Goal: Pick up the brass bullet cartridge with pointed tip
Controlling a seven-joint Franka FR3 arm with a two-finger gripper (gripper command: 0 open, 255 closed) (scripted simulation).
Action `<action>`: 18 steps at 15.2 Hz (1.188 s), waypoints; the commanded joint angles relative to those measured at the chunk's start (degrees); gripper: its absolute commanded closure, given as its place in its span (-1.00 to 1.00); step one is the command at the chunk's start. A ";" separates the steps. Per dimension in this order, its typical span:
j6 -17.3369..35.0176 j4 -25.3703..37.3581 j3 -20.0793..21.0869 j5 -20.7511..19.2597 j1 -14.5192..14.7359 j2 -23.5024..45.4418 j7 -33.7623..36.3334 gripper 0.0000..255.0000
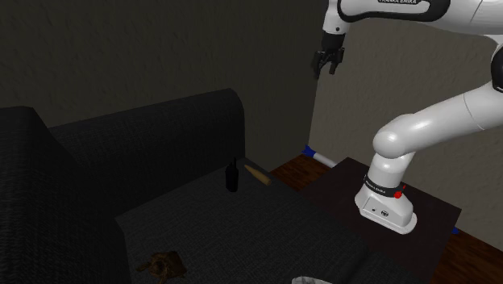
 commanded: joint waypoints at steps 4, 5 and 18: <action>3.55 -3.55 1.90 2.18 1.09 0.86 2.06 -1.00; 4.77 -4.64 2.56 2.92 1.46 1.26 2.72 -1.00; 22.67 -13.54 12.05 12.48 6.92 12.71 10.69 -1.00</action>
